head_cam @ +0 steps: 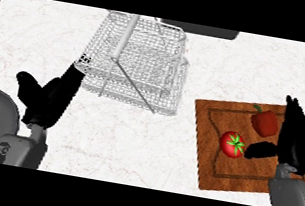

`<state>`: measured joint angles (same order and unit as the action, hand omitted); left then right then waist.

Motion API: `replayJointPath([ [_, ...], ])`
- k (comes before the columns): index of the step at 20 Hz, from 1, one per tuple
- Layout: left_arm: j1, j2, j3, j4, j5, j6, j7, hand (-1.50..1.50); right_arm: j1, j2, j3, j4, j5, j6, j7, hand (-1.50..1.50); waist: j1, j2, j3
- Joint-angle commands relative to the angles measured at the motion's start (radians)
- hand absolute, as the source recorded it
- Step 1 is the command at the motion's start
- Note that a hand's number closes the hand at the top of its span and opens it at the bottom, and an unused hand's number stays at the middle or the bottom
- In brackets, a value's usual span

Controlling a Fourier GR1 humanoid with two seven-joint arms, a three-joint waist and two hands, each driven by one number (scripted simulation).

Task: Pick the bell pepper from the cutting board and place it in the tiered basket

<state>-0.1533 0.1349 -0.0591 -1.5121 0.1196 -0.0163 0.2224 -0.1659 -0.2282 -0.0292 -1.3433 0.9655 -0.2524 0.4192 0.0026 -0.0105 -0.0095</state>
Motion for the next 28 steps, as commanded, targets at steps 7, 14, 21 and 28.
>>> replayJointPath([
  [7, -0.024, -0.04, -0.02, 0.008, 0.001, -0.024, 0.04, 0.0, -0.094, 0.001, -0.014, 0.207, -0.033, 0.013, -0.125, 1.5, 0.003, 0.012, 0.01],
  [14, 0.012, 0.007, 0.031, 0.003, 0.033, -0.083, 0.015, 0.0, -0.059, 0.023, 0.002, 0.263, 0.002, -0.131, -0.268, 1.5, 0.005, 0.012, 0.01],
  [21, -0.004, -0.065, -0.012, 0.031, -0.03, -0.017, -0.013, 0.0, -0.075, 0.035, -0.02, 0.194, -0.016, -0.158, -0.274, 1.5, -0.002, 0.011, 0.01],
  [28, 0.014, -0.017, 0.022, 0.003, -0.011, -0.038, 0.028, 0.0, 0.166, 0.221, 0.236, -0.02, 0.151, 0.052, 0.101, 1.5, -0.031, -0.004, 0.002],
])
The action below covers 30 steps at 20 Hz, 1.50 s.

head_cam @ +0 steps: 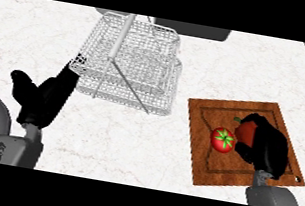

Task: Pick the bell pepper from the cutting board and place it in the tiered basket

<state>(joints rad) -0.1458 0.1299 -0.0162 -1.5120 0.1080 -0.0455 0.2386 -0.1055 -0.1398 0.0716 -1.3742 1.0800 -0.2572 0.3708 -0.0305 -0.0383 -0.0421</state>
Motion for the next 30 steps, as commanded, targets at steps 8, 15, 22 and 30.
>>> replayJointPath([
  [8, 0.031, -0.007, -0.003, 0.011, 0.016, -0.019, 0.01, 0.0, 0.179, 0.137, 0.427, -0.476, 0.045, 0.084, 0.522, 1.5, -0.011, 0.013, 0.035],
  [15, 0.02, -0.002, -0.005, -0.006, 0.019, -0.025, 0.026, 0.0, 0.099, 0.139, 0.678, -0.868, 0.317, 0.215, 0.823, 1.5, -0.004, 0.013, 0.035],
  [22, 0.021, -0.017, -0.021, 0.012, -0.001, -0.025, -0.009, 0.0, -0.096, 0.139, 0.808, -1.035, 0.472, 0.478, 0.988, 1.5, 0.015, 0.024, 0.034],
  [30, -0.014, -0.015, -0.025, 0.017, -0.001, -0.029, 0.023, 0.0, -0.262, 0.139, 0.71, -0.946, 0.398, 0.582, 0.992, 1.5, 0.039, 0.031, 0.034],
])
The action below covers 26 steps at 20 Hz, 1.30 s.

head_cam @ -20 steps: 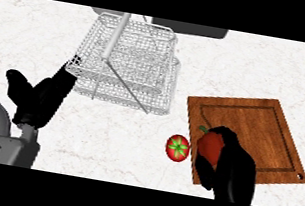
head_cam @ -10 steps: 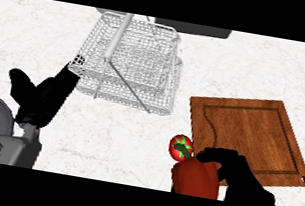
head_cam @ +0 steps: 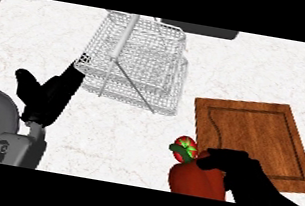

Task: Pick the bell pepper from the cutting board and place it in the tiered basket

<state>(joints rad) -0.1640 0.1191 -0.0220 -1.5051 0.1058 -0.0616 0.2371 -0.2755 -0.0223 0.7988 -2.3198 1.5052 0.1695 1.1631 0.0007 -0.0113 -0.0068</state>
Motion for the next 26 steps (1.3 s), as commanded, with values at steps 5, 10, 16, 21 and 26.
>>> replayJointPath([
  [5, -0.015, -0.019, -0.043, 0.008, -0.006, -0.019, 0.021, 0.0, -0.227, 0.022, -0.167, 0.147, -0.141, 0.092, 0.22, 1.5, 0.045, 0.015, -0.001],
  [10, -0.026, -0.018, -0.046, 0.014, 0.0, -0.036, 0.015, 0.0, -0.416, 0.022, -0.322, 0.276, -0.249, 0.06, 0.249, 1.5, 0.059, 0.016, 0.001],
  [16, -0.055, -0.035, -0.044, 0.046, -0.012, -0.019, 0.01, 0.0, -0.694, 0.022, -0.501, 0.553, -0.356, 0.021, 0.226, 1.5, 0.063, 0.019, 0.002],
  [21, -0.083, -0.052, -0.054, 0.032, -0.017, -0.008, 0.031, 0.0, -0.843, 0.022, -0.565, 0.83, -0.428, -0.128, 0.17, 1.5, 0.074, 0.025, 0.004],
  [26, -0.051, -0.059, -0.064, 0.049, -0.039, -0.002, -0.008, 0.0, -0.884, 0.022, -0.611, 1.029, -0.491, -0.289, 0.106, 1.5, 0.068, 0.027, 0.005],
])
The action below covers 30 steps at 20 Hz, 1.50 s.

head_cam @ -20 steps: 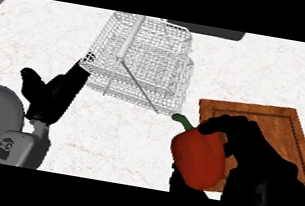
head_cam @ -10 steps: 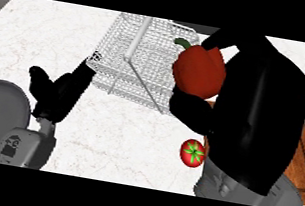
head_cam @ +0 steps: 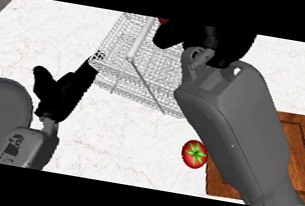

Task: Pick the bell pepper from the cutting board and place it in the tiered basket

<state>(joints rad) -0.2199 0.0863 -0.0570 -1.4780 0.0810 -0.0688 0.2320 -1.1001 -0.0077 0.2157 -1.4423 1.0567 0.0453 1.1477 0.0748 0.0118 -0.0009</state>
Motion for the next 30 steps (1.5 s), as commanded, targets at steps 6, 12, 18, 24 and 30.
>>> replayJointPath([
  [6, -0.021, -0.013, -0.029, 0.025, 0.012, -0.042, 0.007, 0.0, -0.056, 0.007, -0.082, 0.235, -0.191, -0.468, -0.006, -1.5, 0.035, 0.018, -0.001],
  [12, -0.04, -0.004, -0.014, 0.019, 0.024, -0.046, 0.042, 0.0, -0.18, 0.007, -0.033, 0.49, -0.335, -0.653, -0.187, -1.5, 0.049, 0.018, -0.002],
  [18, -0.001, -0.055, -0.047, 0.021, -0.02, 0.009, 0.015, 0.0, -0.282, 0.008, -0.009, 0.626, -0.308, -0.872, -0.266, -1.5, 0.021, 0.01, -0.002],
  [24, 0.015, -0.024, -0.016, -0.021, -0.006, 0.008, 0.052, 0.0, -0.358, 0.007, -0.076, 0.692, -0.236, -1.028, -0.095, -1.5, -0.019, -0.008, -0.001],
  [30, 0.044, 0.012, 0.055, 0.001, 0.017, 0.005, 0.021, 0.0, -0.215, 0.008, -0.036, 0.502, -0.119, -0.91, 0.063, -1.5, -0.111, -0.032, 0.001],
])
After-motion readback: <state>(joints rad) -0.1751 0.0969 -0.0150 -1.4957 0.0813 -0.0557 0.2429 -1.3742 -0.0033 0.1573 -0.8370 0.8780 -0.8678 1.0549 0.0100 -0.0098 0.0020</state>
